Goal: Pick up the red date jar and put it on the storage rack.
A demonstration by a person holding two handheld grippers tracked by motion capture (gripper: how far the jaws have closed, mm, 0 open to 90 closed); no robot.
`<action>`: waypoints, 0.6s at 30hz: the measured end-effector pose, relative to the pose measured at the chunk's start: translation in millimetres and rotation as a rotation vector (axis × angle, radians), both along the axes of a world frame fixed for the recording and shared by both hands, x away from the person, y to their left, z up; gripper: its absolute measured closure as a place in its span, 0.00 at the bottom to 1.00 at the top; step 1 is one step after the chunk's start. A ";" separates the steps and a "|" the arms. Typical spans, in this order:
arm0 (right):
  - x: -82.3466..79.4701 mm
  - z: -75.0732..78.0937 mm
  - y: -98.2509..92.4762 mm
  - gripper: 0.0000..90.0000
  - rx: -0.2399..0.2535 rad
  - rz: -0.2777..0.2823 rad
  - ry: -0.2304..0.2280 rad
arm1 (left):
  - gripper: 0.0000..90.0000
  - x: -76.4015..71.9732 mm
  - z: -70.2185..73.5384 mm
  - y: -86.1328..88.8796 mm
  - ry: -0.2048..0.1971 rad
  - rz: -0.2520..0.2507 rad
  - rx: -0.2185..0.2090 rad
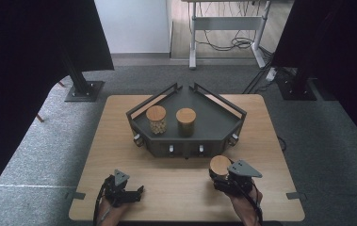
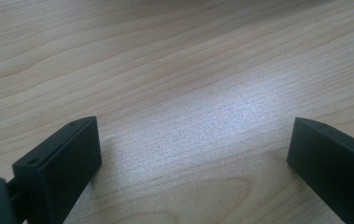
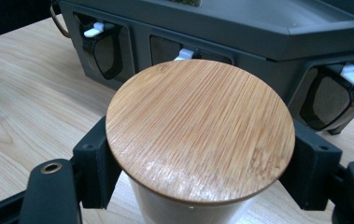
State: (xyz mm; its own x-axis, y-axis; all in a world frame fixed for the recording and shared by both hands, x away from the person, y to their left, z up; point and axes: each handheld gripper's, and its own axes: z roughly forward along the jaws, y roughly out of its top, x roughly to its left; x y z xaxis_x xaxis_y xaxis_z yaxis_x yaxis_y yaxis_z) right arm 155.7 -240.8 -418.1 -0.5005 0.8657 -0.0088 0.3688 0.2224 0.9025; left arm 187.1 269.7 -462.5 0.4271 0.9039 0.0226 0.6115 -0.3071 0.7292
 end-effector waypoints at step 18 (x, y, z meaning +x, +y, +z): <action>5.9 20.8 -1.7 0.27 0.018 0.017 -0.019 | 0.03 0.0 0.0 0.0 0.000 0.000 0.001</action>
